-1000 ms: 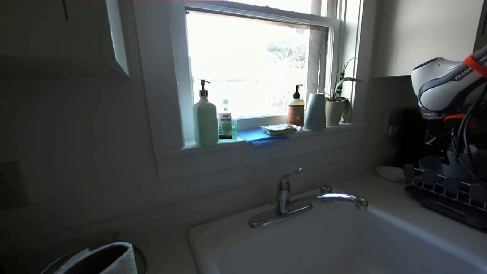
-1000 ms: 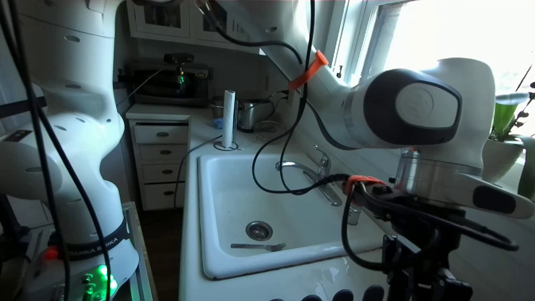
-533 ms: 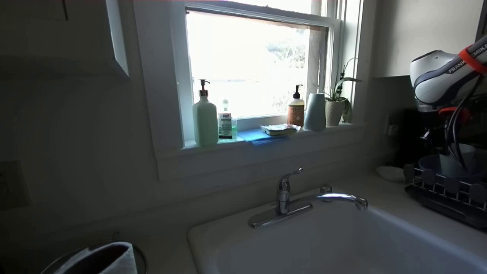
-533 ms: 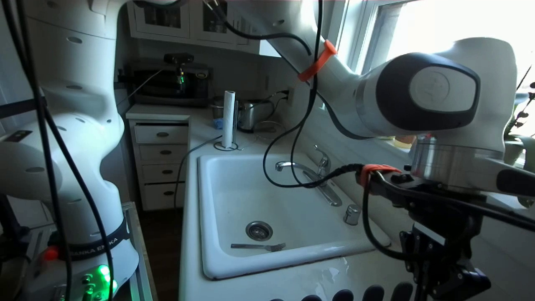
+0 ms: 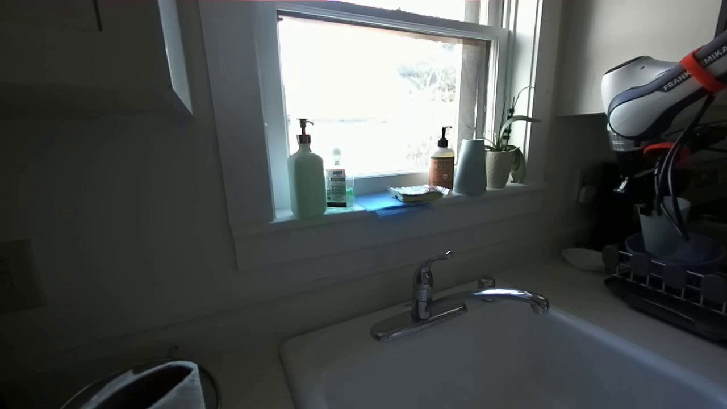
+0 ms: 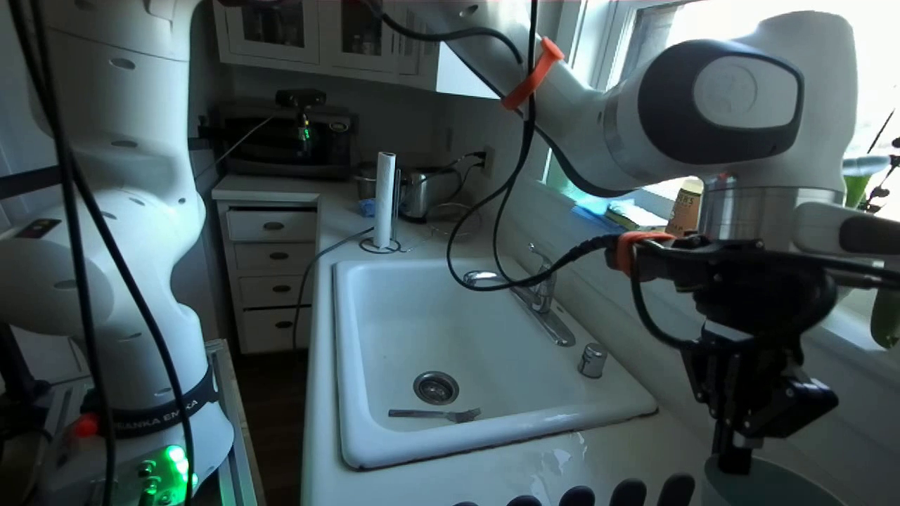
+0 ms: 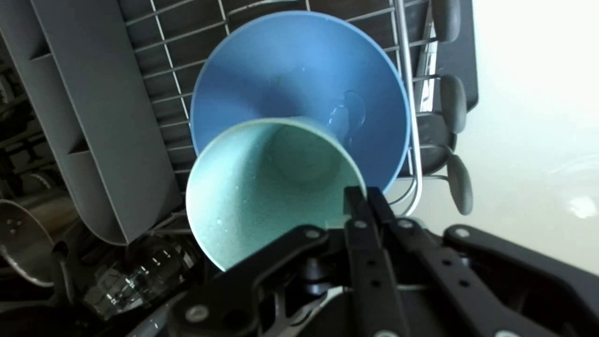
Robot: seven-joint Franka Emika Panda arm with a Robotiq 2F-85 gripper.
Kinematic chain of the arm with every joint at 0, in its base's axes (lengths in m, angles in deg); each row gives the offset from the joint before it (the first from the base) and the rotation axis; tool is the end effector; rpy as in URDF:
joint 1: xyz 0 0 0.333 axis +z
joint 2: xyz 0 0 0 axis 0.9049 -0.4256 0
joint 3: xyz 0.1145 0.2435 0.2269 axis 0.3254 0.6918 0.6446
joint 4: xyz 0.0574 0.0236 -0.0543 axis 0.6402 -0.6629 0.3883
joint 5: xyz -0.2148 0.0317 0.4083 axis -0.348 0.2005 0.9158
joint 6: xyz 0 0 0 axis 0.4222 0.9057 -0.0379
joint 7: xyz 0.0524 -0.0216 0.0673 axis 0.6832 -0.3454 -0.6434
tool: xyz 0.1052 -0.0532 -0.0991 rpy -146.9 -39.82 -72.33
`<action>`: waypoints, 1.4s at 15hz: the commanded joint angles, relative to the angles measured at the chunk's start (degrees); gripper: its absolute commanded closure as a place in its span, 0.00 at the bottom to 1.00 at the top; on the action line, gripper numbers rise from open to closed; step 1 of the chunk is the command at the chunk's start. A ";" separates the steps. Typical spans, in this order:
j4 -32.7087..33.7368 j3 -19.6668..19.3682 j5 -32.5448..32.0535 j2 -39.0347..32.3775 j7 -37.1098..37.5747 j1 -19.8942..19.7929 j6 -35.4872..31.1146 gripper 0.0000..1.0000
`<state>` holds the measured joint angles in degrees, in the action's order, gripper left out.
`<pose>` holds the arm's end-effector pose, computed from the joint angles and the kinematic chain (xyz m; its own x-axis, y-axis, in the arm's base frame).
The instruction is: Remove the cup from the bowl, then put the bowl in the sink
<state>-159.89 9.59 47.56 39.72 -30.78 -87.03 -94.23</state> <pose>0.4787 -0.4848 0.3894 0.8026 -0.5947 0.0458 -0.5621 -0.7285 0.3915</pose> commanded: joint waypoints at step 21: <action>3.45 6.35 29.06 -9.54 -10.65 2.98 -11.79 0.99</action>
<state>-159.85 15.18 73.05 34.12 -41.50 -82.25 -104.54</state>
